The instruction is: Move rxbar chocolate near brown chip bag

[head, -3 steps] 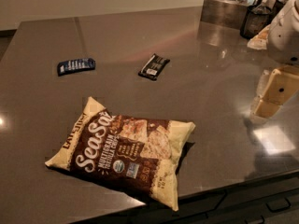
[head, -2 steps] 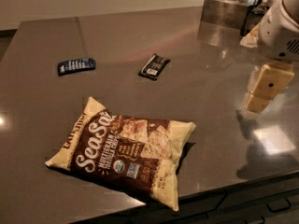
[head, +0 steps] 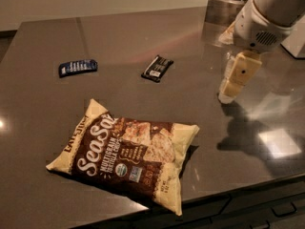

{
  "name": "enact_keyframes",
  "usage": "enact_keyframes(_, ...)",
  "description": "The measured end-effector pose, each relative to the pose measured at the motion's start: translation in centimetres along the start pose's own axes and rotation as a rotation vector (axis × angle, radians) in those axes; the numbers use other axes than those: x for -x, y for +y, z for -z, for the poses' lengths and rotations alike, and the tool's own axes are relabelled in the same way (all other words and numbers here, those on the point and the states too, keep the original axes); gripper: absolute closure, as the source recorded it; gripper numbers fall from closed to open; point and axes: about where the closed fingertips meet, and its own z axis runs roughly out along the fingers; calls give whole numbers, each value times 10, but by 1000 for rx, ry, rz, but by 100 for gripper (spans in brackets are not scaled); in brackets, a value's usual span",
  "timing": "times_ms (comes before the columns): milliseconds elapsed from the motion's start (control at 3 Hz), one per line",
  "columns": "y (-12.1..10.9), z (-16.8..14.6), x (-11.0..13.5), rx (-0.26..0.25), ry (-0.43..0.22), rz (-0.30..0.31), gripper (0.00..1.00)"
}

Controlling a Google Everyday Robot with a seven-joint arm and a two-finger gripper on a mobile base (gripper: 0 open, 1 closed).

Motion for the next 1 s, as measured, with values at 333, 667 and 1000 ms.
enact_keyframes(333,-24,-22,15,29,-46,13,0)
enact_keyframes(667,-47,-51,32,63,-122,-16,0)
enact_keyframes(1000,-71,-89,59,83,-220,-70,0)
